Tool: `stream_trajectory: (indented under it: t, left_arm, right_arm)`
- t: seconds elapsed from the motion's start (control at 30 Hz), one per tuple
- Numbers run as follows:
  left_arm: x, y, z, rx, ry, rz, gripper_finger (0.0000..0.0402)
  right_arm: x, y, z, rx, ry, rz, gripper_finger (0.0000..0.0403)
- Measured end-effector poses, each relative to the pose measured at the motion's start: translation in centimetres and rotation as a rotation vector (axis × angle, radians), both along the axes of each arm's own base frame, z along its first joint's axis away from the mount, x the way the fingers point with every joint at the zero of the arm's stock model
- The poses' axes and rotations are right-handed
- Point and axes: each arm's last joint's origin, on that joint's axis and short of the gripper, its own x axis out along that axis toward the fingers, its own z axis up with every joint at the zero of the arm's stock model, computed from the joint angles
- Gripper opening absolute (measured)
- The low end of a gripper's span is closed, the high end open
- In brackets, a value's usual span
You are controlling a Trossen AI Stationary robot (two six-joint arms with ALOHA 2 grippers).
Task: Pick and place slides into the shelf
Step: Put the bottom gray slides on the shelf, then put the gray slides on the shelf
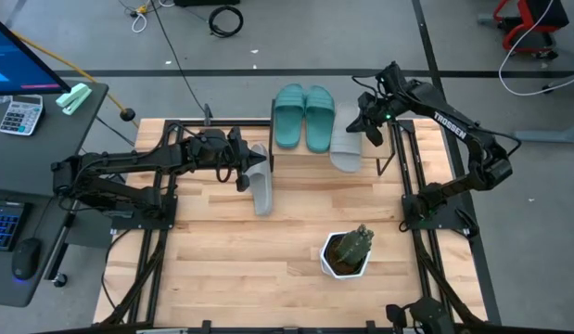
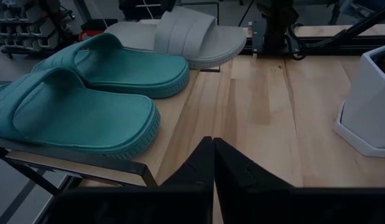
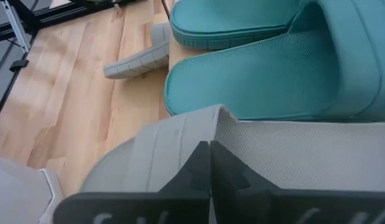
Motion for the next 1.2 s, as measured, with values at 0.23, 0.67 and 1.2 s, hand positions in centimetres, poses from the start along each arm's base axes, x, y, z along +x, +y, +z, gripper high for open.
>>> stream_trajectory:
  t: [0.23,0.67,1.2]
  left_arm:
    - [0.0,0.0,0.0,0.000,0.000,0.000,0.0014]
    - [0.0,0.0,0.0,0.000,0.000,-0.001,0.0005]
    - [-0.2,-0.1,-0.4,-0.082,0.026,0.029,0.0005]
  right_arm:
    - [0.7,-1.1,-1.8,0.060,0.024,0.010,0.0000]
    - [1.0,-1.7,-1.9,0.010,0.020,0.001,0.0045]
    - [1.4,-2.7,2.7,-0.172,0.011,-0.057,0.0123]
